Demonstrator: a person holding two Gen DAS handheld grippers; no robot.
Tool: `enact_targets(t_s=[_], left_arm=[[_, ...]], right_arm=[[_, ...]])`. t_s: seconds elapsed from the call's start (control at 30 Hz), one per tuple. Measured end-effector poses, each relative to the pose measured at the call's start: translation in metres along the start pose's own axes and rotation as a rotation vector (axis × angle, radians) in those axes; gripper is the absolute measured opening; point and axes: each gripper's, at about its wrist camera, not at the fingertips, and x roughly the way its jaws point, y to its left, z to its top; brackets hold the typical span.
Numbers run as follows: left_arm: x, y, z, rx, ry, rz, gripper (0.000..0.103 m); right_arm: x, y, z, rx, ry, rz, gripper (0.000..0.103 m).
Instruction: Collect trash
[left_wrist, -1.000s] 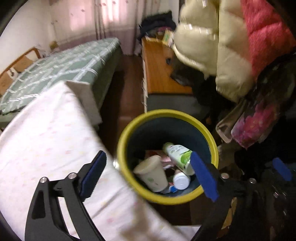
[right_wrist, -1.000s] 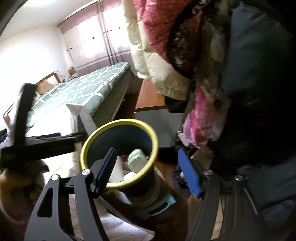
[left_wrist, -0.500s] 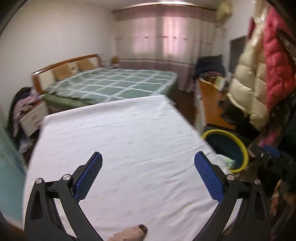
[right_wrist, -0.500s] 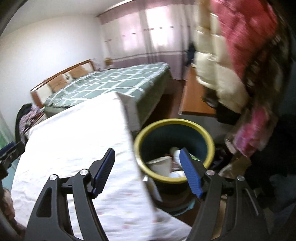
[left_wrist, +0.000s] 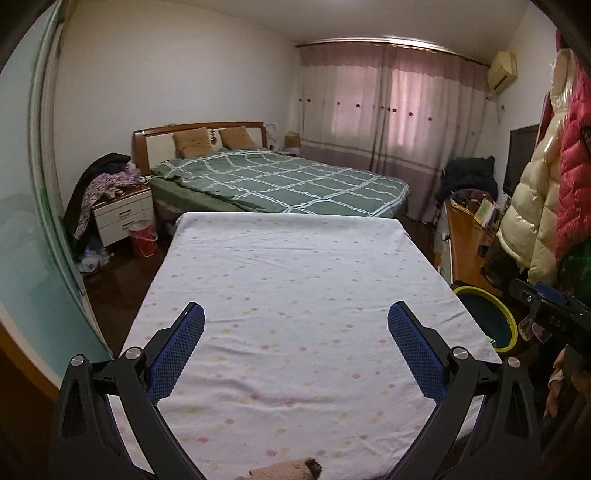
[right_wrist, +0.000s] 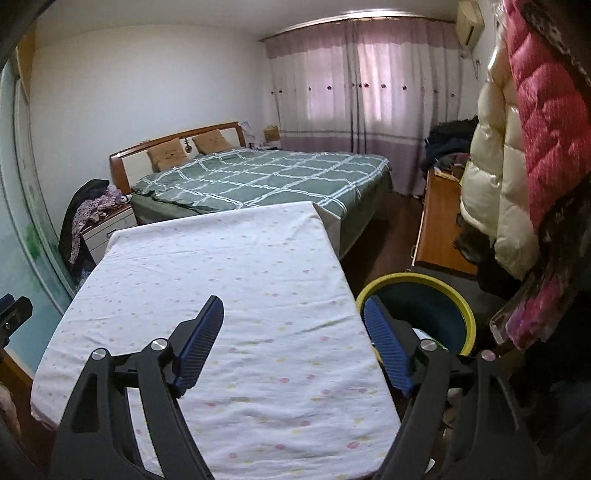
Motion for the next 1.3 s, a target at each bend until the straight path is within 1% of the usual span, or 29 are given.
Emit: enact_targets(t_s=[0.17, 0.2, 0.3, 0.4, 0.63, 1.3], left_arm=[[-0.015, 0.007, -0.004, -0.009, -0.024, 0.013, 0.098], [-0.012, 0.000, -0.001, -0.007, -0.027, 0.017, 0.098], [-0.014, 0.001, -0.001, -0.006, -0.028, 0.017, 0.098], [-0.011, -0.007, 0.003, -0.004, -0.027, 0.022, 0.098], [-0.014, -0.003, 0.005, -0.013, -0.033, 0.034, 0.098], [-0.011, -0.001, 0.005, -0.012, -0.026, 0.036, 0.098]], right_arm=[[-0.007, 0.006, 0.000, -0.016, -0.008, 0.011, 0.075], [-0.008, 0.007, 0.000, -0.017, -0.010, 0.012, 0.075], [-0.011, 0.008, 0.001, -0.014, -0.018, 0.016, 0.076], [-0.011, 0.008, 0.000, -0.015, -0.017, 0.017, 0.076], [-0.011, 0.007, 0.001, -0.012, -0.014, 0.025, 0.076], [-0.009, 0.013, 0.000, -0.012, -0.006, 0.035, 0.076]])
